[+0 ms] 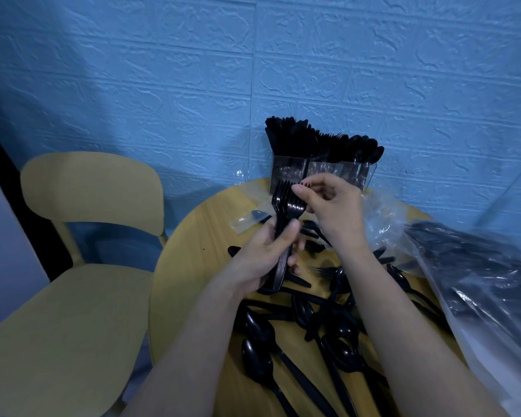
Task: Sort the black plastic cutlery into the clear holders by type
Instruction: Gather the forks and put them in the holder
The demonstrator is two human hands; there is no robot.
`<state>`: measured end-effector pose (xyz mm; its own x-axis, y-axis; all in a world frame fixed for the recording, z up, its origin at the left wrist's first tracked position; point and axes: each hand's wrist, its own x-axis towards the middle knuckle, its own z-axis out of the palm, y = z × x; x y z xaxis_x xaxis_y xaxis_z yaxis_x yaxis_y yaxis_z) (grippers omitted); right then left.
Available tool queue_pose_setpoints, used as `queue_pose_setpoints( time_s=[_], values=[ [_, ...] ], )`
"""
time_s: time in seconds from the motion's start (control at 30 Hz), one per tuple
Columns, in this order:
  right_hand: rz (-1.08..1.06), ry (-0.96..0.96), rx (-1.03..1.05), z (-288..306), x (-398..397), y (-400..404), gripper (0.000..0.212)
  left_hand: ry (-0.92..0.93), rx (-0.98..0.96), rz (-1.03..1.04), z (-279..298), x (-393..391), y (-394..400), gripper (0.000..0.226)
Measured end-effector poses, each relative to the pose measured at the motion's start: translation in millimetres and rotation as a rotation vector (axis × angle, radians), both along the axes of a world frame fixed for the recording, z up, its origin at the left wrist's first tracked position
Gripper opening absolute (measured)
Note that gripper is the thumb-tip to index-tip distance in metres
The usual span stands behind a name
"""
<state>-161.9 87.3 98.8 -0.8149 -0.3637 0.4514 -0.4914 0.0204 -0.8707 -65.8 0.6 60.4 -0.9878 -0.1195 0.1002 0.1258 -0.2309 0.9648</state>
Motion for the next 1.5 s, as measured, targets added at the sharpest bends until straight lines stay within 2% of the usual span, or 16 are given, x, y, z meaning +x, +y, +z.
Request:
queue_pose_setpoints(
  time_s=[0.1, 0.17, 0.23, 0.3, 0.37, 0.5, 0.67, 0.73, 0.8, 0.87, 0.93, 1.07, 1.17, 1.3, 1.5],
  values=[
    [0.012, -0.026, 0.075, 0.1, -0.7, 0.2, 0.015, -0.010, 0.014, 0.026, -0.9, 0.5, -2.2, 0.006],
    [0.062, -0.071, 0.201, 1.5, -2.4, 4.5, 0.034, -0.023, 0.050, 0.034, 0.3, 0.8, -3.7, 0.002],
    [0.181, -0.145, 0.298, 7.8, -2.6, 10.6, 0.039, -0.041, 0.018, 0.010, 6.7, -0.3, -3.0, 0.006],
    [0.308, -0.224, 0.318, 16.3, -3.2, 18.0, 0.022, -0.059, -0.045, -0.073, 18.6, -3.3, -0.6, 0.016],
    [0.363, -0.287, 0.316, 27.5, -6.7, 24.9, 0.018, -0.091, -0.109, -0.184, 33.6, -8.5, 1.2, 0.028],
    [0.368, -0.293, 0.340, 50.4, -23.5, 35.7, 0.025, -0.117, -0.234, -0.305, 56.7, -31.0, 0.9, 0.037],
    [0.247, -0.217, 0.274, 55.3, -56.7, 39.1, 0.015, -0.161, -0.313, -0.304, 63.1, -74.8, -2.3, 0.005],
    [0.168, -0.203, 0.249, 56.8, -74.7, 42.3, 0.013, -0.178, -0.361, -0.226, 59.0, -94.0, -11.3, 0.017],
    [0.060, -0.193, 0.224, 60.3, -94.9, 47.5, 0.016, -0.152, -0.605, -0.034, 51.2, -114.3, -22.8, 0.031],
    [-0.023, -0.159, 0.189, 65.3, -114.2, 49.7, 0.018, -0.068, -0.887, 0.241, 42.9, -131.8, -32.7, 0.027],
    [-0.100, -0.113, 0.146, 70.4, -131.3, 46.0, 0.016, 0.030, -1.098, 0.405, 35.1, -149.2, -41.6, 0.027],
    [-0.236, -0.034, 0.131, 79.5, -152.7, 28.9, 0.010, 0.075, -1.511, 0.464, 27.7, -179.0, -51.8, 0.045],
    [-0.277, 0.005, 0.115, 81.4, -162.1, 16.9, 0.010, 0.044, -1.682, 0.465, 26.4, -191.4, -53.0, 0.049],
    [-0.273, 0.083, 0.139, 69.7, -167.5, 1.4, 0.009, 0.092, -1.658, 0.531, 22.0, -194.3, -52.3, 0.037],
    [-0.269, 0.116, 0.193, 56.6, -170.4, -13.9, 0.012, 0.090, -1.497, 0.540, 17.0, -198.7, -55.4, 0.035]
  ],
)
